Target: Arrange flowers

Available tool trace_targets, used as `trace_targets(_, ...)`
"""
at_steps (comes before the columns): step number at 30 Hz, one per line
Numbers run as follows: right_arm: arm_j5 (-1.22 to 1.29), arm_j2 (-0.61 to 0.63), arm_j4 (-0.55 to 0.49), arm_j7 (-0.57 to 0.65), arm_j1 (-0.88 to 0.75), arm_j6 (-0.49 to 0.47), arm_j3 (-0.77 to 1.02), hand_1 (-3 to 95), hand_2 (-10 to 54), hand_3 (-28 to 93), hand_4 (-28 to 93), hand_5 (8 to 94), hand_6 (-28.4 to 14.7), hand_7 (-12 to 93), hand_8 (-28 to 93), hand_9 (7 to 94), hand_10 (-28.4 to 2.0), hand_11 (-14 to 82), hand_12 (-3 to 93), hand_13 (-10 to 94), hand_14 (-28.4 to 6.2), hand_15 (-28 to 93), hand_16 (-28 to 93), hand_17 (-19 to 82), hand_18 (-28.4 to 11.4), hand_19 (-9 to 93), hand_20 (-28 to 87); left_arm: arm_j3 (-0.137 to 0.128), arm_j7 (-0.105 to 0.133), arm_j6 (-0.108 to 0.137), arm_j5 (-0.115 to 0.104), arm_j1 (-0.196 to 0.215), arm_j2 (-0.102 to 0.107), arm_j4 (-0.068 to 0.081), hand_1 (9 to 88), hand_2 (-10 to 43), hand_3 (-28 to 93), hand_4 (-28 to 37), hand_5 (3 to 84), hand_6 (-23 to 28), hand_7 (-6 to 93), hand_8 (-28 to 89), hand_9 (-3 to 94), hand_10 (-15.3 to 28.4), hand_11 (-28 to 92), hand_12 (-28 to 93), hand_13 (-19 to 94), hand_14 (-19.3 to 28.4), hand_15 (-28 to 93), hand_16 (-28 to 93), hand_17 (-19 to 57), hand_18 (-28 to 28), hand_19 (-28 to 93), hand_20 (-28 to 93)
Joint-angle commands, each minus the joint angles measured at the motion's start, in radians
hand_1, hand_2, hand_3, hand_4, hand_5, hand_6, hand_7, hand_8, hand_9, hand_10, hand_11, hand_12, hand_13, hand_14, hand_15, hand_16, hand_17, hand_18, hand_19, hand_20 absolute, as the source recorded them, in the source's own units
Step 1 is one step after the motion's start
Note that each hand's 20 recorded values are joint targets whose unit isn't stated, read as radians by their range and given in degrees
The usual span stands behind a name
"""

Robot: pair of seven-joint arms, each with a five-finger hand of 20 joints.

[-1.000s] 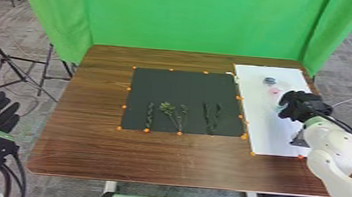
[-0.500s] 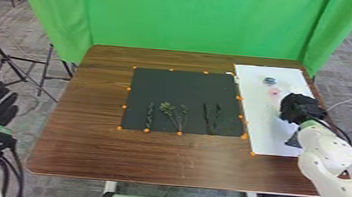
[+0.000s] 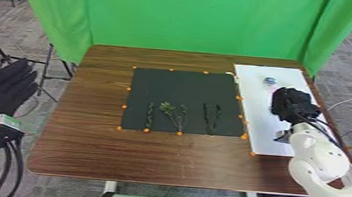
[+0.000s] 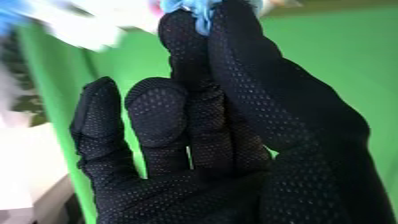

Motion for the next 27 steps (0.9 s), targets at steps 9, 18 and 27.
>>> trace_targets(9, 0.248, -0.301, -0.012, -0.154, 0.434, -0.014, -0.399, 62.1, -9.5, 70, -28, 69.2, 2.3, 48, 8, 84.3, -4.8, 18.1, 53.8, 67, -8.0, 66, 53, 28, -22.8, 74, 52, 0.149, 0.03, 0.062, -0.015, -0.141, 0.058, 0.051, 26.2, 12.9, 69, -28.3, 37.1, 4.6, 14.4, -12, 28.1, 10.3, 16, 5, 19, 9.8, 28, -12, -5.5, 10.9, 26, 7)
trace_targets(18, 0.114, -0.483, 0.173, -0.255, 0.615, -0.028, -0.648, 61.8, -9.5, 71, -28, 68.7, 2.4, 49, 7, 84.1, -4.6, 18.2, 53.5, 67, -8.1, 67, 54, 28, -22.5, 74, 52, 0.167, 0.074, 0.114, -0.057, -0.126, 0.048, 0.064, 26.1, 13.0, 69, -28.3, 37.9, 5.2, 14.8, -12, 28.8, 10.8, 18, 5, 19, 10.1, 29, -12, -5.6, 11.0, 26, 7)
trace_targets(27, 0.098, -0.583, 0.304, -0.239, 0.655, -0.097, -0.757, 61.6, -9.5, 70, -28, 68.2, 2.5, 49, 6, 83.8, -4.5, 18.4, 53.1, 66, -8.1, 67, 53, 28, -22.5, 74, 52, 0.224, 0.079, 0.123, -0.064, -0.179, 0.059, 0.074, 25.8, 13.2, 70, -28.3, 38.8, 5.5, 15.1, -12, 29.6, 11.0, 18, 5, 19, 10.3, 29, -12, -5.5, 11.0, 27, 7)
